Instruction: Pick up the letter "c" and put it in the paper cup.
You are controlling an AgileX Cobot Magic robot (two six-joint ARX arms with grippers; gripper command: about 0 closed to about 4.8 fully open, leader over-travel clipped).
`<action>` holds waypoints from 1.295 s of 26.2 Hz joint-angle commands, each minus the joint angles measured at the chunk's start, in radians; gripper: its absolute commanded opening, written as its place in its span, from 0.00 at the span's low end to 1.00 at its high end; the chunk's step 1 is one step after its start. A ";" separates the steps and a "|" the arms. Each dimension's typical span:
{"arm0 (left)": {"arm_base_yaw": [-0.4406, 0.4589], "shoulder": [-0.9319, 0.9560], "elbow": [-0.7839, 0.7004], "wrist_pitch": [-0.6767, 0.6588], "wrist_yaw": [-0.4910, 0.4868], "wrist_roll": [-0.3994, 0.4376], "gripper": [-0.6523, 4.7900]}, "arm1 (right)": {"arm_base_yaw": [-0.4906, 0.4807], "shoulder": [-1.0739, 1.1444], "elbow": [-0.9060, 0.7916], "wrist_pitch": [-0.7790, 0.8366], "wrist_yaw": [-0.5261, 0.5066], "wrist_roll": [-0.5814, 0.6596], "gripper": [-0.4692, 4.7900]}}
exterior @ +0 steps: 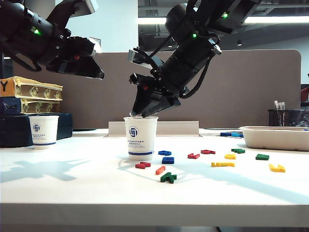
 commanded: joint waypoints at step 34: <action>0.006 -0.316 0.006 -0.285 -0.032 0.053 0.29 | -0.014 -0.273 0.005 -0.201 0.029 -0.008 0.39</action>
